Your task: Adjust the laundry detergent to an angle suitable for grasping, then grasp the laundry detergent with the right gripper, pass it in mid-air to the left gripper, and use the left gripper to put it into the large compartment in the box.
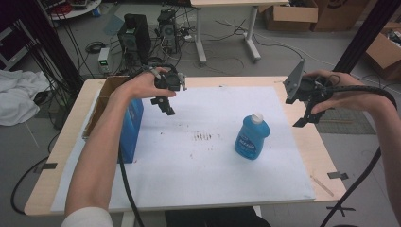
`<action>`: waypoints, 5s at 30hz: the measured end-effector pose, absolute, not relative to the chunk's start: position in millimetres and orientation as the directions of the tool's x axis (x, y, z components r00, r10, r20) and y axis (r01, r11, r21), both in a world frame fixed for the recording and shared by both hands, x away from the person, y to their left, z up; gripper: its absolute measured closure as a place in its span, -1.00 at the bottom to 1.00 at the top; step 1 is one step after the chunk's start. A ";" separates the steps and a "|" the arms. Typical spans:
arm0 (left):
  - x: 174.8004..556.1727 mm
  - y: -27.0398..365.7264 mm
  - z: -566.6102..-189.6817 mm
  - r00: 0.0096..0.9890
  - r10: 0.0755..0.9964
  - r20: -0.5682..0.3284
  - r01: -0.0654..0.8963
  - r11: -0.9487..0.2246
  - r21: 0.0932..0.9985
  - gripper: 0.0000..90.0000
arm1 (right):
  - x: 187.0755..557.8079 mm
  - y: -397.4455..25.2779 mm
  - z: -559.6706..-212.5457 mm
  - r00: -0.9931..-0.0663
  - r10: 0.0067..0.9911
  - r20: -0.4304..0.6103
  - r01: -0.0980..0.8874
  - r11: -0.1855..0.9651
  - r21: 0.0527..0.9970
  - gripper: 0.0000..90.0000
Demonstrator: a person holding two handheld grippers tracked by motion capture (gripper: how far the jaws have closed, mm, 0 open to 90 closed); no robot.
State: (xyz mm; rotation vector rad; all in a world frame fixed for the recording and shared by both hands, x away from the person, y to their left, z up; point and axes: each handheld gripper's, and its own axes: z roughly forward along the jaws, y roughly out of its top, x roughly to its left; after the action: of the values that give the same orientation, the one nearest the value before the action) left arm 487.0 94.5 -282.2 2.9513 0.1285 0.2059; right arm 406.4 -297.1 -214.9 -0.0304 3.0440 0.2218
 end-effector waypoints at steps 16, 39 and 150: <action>489.3 90.6 -282.3 0.989 0.098 0.113 0.074 -0.977 0.202 -0.62 | 404.2 -300.8 -217.3 -0.996 -0.006 -0.087 -0.017 0.990 0.137 -0.63; 486.2 95.0 -281.6 0.988 0.102 0.113 0.079 -0.979 0.187 -0.62 | 405.1 -297.0 -223.3 -0.996 0.007 -0.087 -0.005 0.990 0.140 -0.63; 479.4 91.1 -281.5 0.985 0.093 0.145 0.063 -0.978 0.201 -0.62 | 358.0 -267.9 -366.1 -0.771 0.636 0.001 0.418 0.506 0.755 -0.67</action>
State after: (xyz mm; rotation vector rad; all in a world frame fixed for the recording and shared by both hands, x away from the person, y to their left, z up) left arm 479.4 91.1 -281.5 2.9340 0.1164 0.2277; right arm 358.0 -267.9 -366.1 0.8895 2.4744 1.1280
